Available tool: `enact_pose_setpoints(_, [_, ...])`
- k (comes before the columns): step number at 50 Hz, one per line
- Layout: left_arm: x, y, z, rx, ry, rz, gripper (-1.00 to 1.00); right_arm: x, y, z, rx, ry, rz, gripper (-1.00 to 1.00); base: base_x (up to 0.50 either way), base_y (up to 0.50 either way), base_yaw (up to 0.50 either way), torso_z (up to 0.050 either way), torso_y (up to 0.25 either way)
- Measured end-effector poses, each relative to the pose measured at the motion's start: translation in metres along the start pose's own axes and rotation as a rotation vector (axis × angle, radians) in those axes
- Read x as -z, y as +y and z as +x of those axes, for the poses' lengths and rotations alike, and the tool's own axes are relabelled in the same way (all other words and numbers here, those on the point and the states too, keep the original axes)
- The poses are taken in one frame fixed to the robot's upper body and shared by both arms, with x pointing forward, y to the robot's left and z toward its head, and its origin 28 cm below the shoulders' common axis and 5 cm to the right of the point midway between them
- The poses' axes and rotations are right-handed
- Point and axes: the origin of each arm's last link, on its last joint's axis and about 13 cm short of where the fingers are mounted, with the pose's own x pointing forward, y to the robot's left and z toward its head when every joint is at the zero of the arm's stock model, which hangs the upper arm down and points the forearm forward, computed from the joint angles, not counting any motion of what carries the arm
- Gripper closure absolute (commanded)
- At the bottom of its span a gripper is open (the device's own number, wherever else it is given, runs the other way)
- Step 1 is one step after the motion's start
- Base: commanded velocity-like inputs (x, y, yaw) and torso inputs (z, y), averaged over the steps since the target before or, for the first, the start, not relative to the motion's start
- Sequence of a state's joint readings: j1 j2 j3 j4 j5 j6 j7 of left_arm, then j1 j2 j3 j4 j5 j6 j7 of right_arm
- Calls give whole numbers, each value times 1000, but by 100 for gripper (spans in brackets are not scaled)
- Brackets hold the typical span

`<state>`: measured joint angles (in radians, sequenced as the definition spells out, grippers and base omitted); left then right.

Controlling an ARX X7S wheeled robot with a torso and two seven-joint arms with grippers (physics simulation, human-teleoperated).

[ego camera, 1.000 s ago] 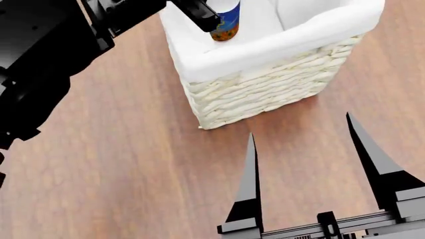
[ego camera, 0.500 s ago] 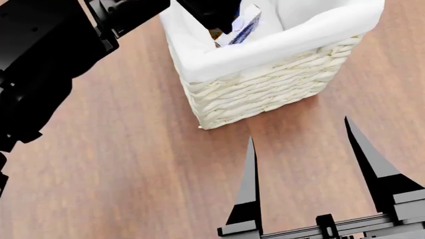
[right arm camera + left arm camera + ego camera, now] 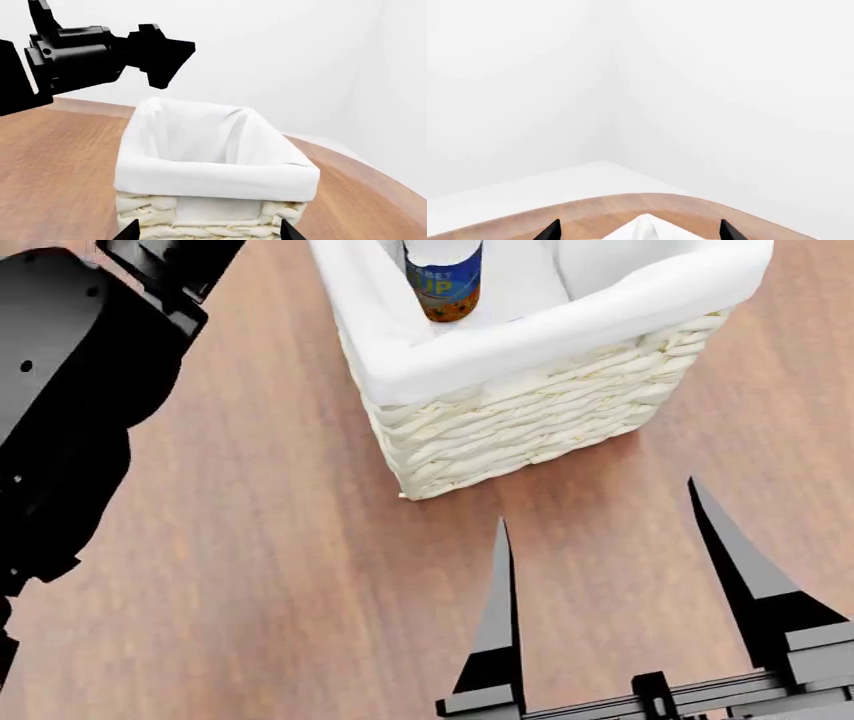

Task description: Pick up the alphabet soup and the cream cheese box, and put them in the basket.

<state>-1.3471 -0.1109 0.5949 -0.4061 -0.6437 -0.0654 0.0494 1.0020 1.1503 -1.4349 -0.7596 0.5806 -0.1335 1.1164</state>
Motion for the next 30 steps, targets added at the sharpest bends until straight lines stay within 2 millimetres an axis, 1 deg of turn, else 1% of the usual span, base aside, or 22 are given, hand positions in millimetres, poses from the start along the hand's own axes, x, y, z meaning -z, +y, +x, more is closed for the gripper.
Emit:
enact_pose_setpoints(4, [1, -7, -16, -84, -75, 25, -100, 1, 1, 0, -2, 1, 3, -100, 0, 0, 0, 0, 0])
enact_pose_setpoints(15, [11, -33, -63, -202, -176, 60, -100, 2, 4, 3, -11, 0, 19, -100, 0, 0, 0, 0, 0])
enact_pose_setpoints(30, [23, -70, -138, -270, -227, 76, -100, 6, 9, 6, -22, 0, 47, -100, 0, 0, 0, 0, 0])
